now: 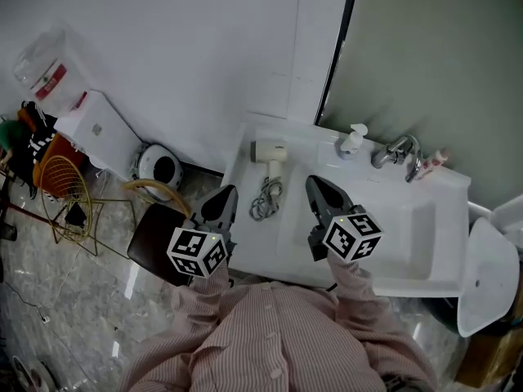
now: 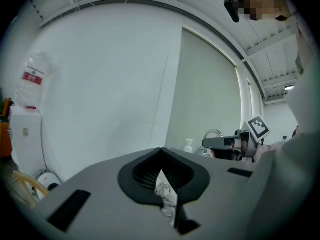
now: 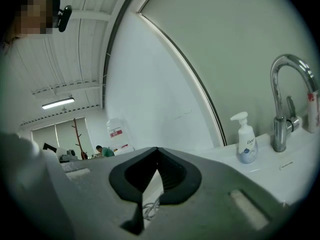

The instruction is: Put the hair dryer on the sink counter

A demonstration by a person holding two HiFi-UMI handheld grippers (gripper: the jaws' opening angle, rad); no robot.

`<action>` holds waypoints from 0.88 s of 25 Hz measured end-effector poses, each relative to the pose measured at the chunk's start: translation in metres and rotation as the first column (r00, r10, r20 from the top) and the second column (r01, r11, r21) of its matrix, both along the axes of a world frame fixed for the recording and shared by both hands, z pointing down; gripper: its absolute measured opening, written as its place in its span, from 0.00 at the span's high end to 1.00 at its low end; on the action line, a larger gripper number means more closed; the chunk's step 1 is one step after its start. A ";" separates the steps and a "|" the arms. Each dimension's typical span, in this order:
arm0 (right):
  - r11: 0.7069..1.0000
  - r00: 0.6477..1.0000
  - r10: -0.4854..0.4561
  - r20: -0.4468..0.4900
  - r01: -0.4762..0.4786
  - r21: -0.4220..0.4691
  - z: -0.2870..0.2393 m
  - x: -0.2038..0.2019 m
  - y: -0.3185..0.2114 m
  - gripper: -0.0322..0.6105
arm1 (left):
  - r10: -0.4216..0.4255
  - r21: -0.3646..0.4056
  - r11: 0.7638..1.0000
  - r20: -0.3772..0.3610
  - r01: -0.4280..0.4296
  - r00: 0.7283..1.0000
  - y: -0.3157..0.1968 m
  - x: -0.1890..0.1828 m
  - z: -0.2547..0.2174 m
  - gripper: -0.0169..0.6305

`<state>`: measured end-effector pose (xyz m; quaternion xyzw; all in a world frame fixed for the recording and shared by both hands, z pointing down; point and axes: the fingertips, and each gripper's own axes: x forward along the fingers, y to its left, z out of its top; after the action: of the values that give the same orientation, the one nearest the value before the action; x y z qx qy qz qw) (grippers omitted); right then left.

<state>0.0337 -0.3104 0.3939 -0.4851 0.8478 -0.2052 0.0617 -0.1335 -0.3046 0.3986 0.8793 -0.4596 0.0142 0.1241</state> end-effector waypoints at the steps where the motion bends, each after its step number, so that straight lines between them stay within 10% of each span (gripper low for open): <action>1: 1.000 1.000 0.007 0.003 -0.007 0.009 -0.003 0.003 0.000 0.94 | -0.005 0.005 1.000 -0.001 0.005 1.000 0.000 -0.002 -0.002 0.97; 22: 0.996 0.997 0.071 -0.027 -0.069 0.047 -0.011 0.023 0.004 0.94 | -0.085 0.051 0.995 -0.007 0.085 0.996 0.001 -0.027 -0.019 0.97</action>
<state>0.0565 -0.3062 0.3832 -0.5159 0.8356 -0.1762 0.0679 -0.1602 -0.3035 0.3792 0.8618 -0.4966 -0.0050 0.1032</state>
